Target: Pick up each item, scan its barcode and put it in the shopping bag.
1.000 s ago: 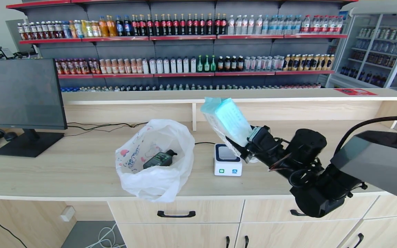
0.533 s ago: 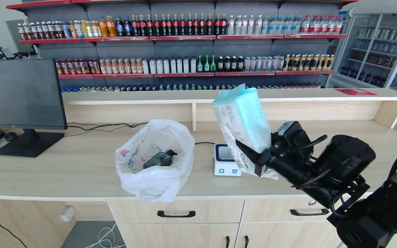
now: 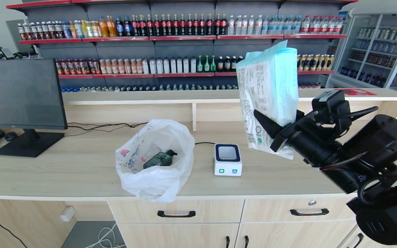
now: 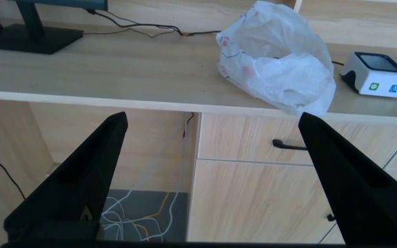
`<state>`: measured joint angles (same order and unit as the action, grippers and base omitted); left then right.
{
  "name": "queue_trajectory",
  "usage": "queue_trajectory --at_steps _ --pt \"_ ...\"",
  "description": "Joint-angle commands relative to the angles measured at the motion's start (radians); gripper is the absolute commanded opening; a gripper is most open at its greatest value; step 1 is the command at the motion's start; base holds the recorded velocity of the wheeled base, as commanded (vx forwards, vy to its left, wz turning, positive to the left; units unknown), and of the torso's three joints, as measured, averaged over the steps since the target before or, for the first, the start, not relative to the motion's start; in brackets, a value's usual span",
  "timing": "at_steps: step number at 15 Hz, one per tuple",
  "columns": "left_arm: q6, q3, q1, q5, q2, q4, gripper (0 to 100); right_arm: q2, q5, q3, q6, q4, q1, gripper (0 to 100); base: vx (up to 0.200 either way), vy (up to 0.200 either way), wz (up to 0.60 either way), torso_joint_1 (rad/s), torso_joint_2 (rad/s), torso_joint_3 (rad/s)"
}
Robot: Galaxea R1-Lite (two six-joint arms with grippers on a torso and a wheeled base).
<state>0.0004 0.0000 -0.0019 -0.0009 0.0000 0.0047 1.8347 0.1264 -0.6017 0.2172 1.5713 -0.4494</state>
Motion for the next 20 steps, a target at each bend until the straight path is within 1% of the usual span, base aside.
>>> queue_trajectory --at_steps 1,4,10,13,20 --pt "-0.002 0.000 0.000 -0.001 0.000 0.000 100 0.021 -0.024 0.008 -0.025 0.000 0.017 0 0.000 0.000 0.00 0.000 0.00 0.000" --pt "0.000 -0.002 0.000 -0.001 0.000 0.000 100 0.009 -0.024 0.030 -0.029 0.000 0.017 0 0.000 0.000 0.00 0.000 0.00 0.000" --pt "0.001 0.000 -0.001 -0.001 0.000 0.000 100 0.006 -0.025 0.039 -0.029 0.000 0.017 0 -0.200 0.000 0.00 0.007 0.00 0.002" --pt "-0.002 0.000 0.000 -0.001 0.000 0.000 100 -0.002 -0.028 0.045 -0.029 0.000 0.018 0 0.000 0.000 0.00 0.000 0.00 0.000" --pt "-0.005 -0.002 0.000 0.001 0.000 0.000 100 0.001 -0.033 0.053 -0.029 0.000 0.018 0 0.000 0.200 0.00 0.009 0.01 0.002"
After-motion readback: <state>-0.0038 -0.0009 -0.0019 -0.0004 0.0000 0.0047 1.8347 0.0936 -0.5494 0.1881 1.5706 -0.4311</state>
